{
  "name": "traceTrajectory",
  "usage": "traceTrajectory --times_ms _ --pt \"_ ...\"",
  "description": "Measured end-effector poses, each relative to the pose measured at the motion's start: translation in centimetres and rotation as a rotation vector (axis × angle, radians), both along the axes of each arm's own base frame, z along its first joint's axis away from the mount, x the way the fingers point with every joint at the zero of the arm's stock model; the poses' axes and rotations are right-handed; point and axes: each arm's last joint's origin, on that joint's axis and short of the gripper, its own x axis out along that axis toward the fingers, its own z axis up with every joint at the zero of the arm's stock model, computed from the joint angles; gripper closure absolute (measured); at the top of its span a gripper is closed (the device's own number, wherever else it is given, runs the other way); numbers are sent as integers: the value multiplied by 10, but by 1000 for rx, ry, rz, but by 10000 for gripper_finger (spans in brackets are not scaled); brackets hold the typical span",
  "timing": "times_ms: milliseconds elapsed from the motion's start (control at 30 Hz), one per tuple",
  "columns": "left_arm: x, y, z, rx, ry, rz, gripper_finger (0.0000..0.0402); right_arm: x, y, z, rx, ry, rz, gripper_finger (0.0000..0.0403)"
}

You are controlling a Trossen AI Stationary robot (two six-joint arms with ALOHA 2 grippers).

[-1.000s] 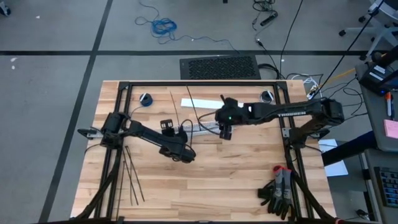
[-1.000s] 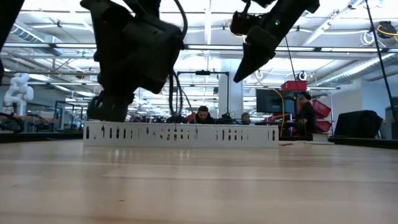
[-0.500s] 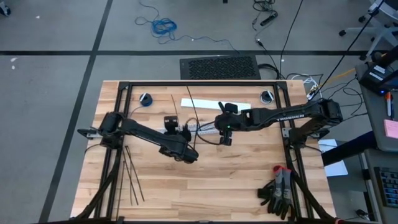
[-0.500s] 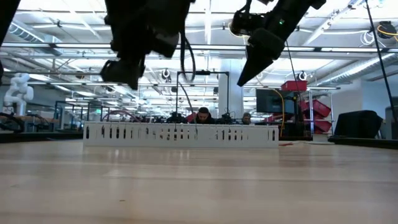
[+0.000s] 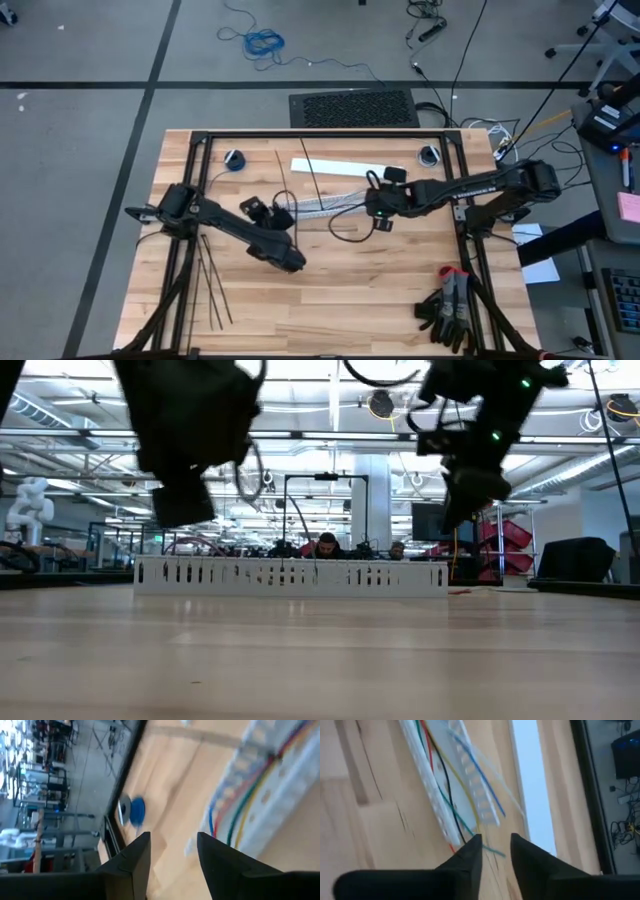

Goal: Ziptie cables
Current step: Put the colored ziptied cables into the white cable duct

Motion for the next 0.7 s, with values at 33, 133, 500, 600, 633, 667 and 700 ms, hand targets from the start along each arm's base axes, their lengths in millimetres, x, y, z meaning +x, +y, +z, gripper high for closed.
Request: traceTrajectory --times_ms 33,133,500,600,633,667,700 --pt "-4 -2 -4 -5 8 15 244 -6 -1 -6 -2 -8 2 333" --pt "-15 -3 -14 -13 37 52 247 -15 -5 -16 28 -141 38 364" --pt "-15 7 -23 -29 60 57 247 2 -70 -26 119 -457 130 402" --pt "-12 7 -24 -38 68 9 247 5 -90 -29 210 -470 159 403" --pt "-11 7 -25 -38 68 -7 247 6 -95 -30 222 -464 156 403" --pt "-10 7 -25 -39 72 -27 247 7 -100 -30 219 -452 150 403" --pt "-9 7 -26 -37 71 -47 247 8 -106 -30 212 -435 150 403"
